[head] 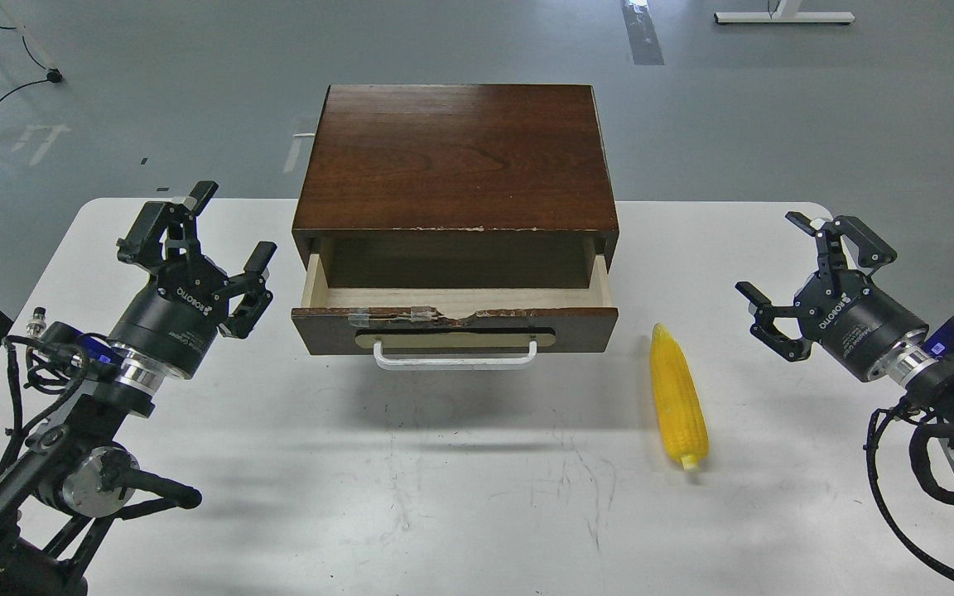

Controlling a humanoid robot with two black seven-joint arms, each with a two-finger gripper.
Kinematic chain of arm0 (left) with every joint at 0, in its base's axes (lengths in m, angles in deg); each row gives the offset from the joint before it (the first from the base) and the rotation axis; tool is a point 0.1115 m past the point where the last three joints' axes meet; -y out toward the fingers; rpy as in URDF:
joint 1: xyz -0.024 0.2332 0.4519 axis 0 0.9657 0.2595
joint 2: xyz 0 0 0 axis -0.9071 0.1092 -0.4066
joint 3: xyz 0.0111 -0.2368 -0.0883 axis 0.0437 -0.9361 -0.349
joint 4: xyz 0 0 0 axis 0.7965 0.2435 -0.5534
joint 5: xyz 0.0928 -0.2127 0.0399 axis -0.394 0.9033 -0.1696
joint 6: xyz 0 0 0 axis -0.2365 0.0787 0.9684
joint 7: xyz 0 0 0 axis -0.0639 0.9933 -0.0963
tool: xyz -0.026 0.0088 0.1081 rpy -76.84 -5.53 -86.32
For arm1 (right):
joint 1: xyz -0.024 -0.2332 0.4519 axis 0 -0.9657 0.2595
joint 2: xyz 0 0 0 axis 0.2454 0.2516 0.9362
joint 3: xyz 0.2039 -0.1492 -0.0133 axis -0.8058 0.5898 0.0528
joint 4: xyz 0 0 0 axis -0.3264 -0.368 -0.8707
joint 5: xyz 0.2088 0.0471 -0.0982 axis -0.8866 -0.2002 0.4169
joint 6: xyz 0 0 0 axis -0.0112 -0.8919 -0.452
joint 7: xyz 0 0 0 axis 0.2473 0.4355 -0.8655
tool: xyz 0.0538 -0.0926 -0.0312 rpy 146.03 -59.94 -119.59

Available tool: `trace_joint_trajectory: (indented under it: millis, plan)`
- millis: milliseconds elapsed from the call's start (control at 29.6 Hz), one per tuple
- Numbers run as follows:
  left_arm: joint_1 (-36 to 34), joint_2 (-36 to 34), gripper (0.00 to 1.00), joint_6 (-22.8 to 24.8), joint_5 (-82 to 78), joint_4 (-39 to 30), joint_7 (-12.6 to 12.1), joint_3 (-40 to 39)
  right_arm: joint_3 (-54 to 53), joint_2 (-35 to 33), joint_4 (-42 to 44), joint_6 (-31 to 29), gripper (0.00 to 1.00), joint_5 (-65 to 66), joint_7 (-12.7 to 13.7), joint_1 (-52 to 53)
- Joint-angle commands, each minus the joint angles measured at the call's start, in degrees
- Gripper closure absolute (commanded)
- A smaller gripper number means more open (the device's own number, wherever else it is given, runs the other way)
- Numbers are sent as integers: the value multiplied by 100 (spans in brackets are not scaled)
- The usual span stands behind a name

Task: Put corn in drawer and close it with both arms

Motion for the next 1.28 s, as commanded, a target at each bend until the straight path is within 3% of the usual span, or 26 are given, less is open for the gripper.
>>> trace_joint_trajectory:
  millis: [0, 540, 574, 642, 878, 1013, 1249]
  plan:
    - [22, 41, 1, -29, -18, -20, -21, 34, -26, 11, -9, 7, 0, 0, 0, -1]
    - [49, -47, 1, -65, 53, -2, -47, 105, -26, -174, -132, -11, 0, 632, 0, 140]
    - [5, -73, 1, 5, 26, -11, -38, 113, -8, -678, -410, 24, 0, 2025, 0, 531]
    - [-4, -73, 1, 14, 0, -29, -38, 122, 1, -964, -510, 68, 0, 3359, 0, 815]
    - [13, -21, 1, -3, -27, -29, -29, 122, 132, -1158, -466, 436, 0, 7102, 0, 1221]
    - [31, -12, 1, -3, -27, -29, -21, 131, 482, -1097, -448, 613, 0, 8382, 0, 1230]
    - [31, -12, 1, -3, -27, -29, -29, 131, 1011, -605, -247, 631, 0, 9008, 0, 1247]
